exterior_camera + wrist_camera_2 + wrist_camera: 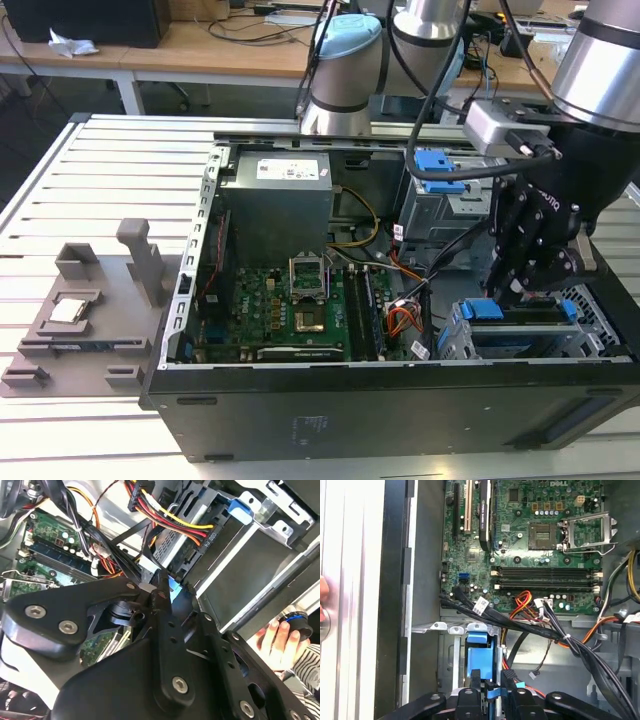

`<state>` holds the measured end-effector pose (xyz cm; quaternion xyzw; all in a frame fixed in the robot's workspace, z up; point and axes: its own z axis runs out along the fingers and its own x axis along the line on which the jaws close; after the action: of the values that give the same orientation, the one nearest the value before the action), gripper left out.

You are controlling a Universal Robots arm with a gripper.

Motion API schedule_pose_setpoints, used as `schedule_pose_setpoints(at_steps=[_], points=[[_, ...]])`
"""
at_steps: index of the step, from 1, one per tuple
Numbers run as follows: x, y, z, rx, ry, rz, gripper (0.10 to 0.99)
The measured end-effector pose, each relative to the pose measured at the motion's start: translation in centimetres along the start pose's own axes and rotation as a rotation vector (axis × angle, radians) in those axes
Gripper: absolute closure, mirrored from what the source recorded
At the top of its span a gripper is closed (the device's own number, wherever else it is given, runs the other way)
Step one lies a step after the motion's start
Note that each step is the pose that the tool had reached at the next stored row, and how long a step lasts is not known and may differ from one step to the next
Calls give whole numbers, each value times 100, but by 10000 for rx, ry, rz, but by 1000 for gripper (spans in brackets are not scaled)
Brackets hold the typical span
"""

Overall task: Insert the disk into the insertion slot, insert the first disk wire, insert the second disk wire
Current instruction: 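Insert the second disk wire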

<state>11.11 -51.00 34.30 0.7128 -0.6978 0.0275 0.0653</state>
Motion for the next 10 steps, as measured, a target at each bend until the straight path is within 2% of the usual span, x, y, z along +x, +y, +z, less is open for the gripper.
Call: schedule_pose_setpoints(at_steps=[2,4,5,6,10], points=[[-2,-1,11,0,15,1,784],[-2,-4,14,-1,83,5,784],[-2,-10,16,-3,167,7,784],[-2,-13,19,-5,204,11,784],[-4,-16,33,-5,228,11,784]])
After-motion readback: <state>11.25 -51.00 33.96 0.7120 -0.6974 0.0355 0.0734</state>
